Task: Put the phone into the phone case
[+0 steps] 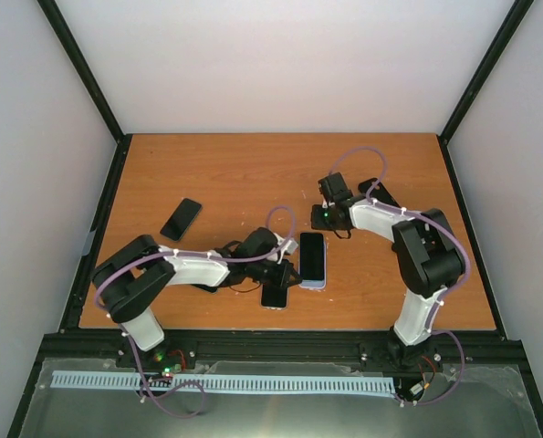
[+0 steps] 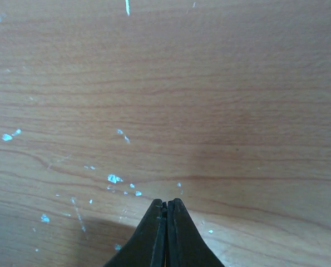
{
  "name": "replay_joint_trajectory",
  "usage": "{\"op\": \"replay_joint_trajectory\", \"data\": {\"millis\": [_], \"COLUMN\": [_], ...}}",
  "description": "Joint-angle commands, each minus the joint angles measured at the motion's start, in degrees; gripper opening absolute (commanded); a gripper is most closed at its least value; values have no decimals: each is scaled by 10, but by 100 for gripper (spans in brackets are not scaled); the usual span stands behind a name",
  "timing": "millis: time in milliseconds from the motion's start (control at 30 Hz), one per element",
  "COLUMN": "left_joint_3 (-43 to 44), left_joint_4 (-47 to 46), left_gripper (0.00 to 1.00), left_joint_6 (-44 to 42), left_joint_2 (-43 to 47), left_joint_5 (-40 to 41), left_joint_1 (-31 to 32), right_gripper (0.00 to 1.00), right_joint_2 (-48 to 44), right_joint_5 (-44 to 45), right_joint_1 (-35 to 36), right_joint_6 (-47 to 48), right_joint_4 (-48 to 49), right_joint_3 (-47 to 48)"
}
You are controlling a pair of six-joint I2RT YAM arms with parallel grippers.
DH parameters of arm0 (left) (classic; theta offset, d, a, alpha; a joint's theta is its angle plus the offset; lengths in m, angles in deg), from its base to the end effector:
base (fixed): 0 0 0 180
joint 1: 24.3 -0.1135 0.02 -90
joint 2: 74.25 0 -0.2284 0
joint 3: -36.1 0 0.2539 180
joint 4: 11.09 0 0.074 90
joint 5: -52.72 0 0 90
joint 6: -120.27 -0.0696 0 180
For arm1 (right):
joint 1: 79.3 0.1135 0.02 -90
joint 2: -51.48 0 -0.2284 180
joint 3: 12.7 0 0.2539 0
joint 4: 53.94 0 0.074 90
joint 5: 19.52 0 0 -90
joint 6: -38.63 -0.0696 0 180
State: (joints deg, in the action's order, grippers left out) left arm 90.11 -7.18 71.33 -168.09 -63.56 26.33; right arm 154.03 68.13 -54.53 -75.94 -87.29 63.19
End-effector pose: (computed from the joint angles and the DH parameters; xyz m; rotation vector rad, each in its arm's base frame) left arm 0.1848 -0.2738 0.0845 0.4793 2.5912 -1.2300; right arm 0.3332 0.1569 0.0982 -0.0193 2.6614 0.3472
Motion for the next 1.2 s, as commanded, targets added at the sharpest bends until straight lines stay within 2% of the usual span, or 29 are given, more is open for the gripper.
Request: {"op": "replay_joint_trajectory", "data": {"millis": [0,233,500,800,1167], "left_joint_3": [32,35,42,63,70], "left_joint_4": [-28,-14,4,13,16], "left_gripper": [0,1,4,1,0], "left_joint_6": [-32,-51,-67,-77,-74], "left_joint_2": [-37,-51,-92,-113,-126], "left_joint_5": [-34,-70,-69,-10,61], "left_joint_1": [24,32,51,53,53], "right_gripper": [3,3,3,3,3], "right_joint_2": [29,45,51,39,-1], "right_joint_5": [-32,-68,-78,-84,-106], "right_joint_1": [-3,-4,-4,-4,-3], "right_joint_6": [10,5,-2,-10,-22], "right_joint_4": [-1,11,20,21,48], "right_joint_3": [11,9,-3,-26,-99]}}
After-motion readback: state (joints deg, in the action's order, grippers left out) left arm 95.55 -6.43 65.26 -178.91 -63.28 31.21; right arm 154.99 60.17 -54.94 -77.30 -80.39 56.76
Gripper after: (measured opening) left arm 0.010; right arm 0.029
